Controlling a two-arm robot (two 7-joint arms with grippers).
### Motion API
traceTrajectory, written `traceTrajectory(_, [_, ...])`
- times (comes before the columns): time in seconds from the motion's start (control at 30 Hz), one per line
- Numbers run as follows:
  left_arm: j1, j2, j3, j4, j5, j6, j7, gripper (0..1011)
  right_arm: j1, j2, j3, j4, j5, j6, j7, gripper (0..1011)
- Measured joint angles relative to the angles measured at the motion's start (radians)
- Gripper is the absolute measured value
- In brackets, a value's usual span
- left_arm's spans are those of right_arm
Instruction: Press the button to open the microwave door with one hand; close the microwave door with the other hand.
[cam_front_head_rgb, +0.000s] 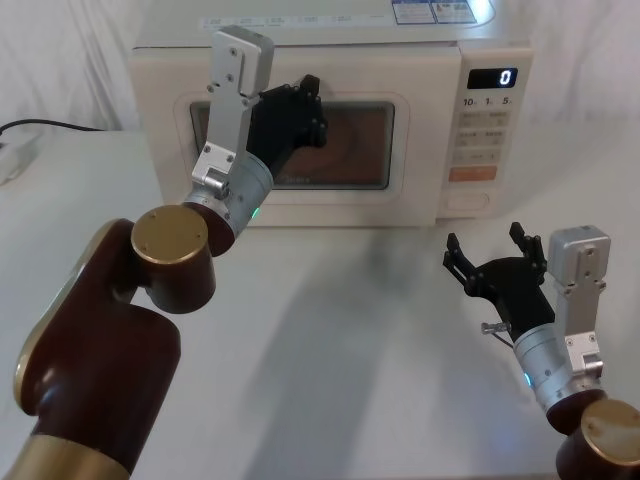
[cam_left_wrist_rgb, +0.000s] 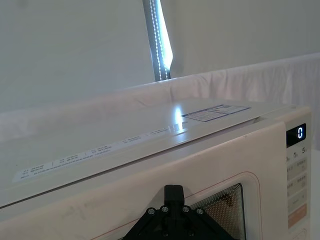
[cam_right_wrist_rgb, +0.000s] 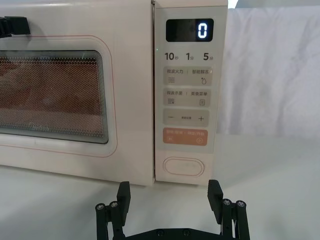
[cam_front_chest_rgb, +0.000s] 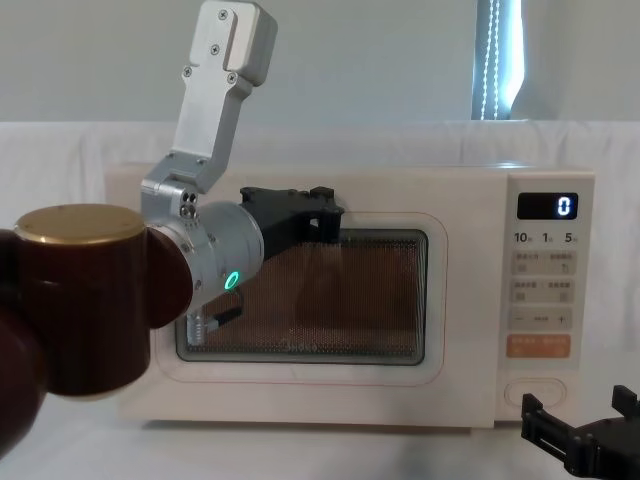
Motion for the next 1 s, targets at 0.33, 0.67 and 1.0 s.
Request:
traceTrajectory(0.33, [-0.009, -0.006, -0.001, 0.015, 0.0, 0.0, -0.001, 0, 0.0, 0.0, 0.0, 0.0, 0.0, 0.0, 0.0, 1002])
traceTrajectory(0.67, [-0.026, -0.009, 0.003, 0.033, -0.001, -0.007, -0.014, 0, 0.0, 0.0, 0.0, 0.0, 0.0, 0.0, 0.0, 1002])
traceTrajectory(1.0, [-0.034, -0.011, 0.011, 0.046, -0.005, -0.012, -0.027, 0, 0.0, 0.0, 0.001, 0.0, 0.0, 0.0, 0.0, 1002])
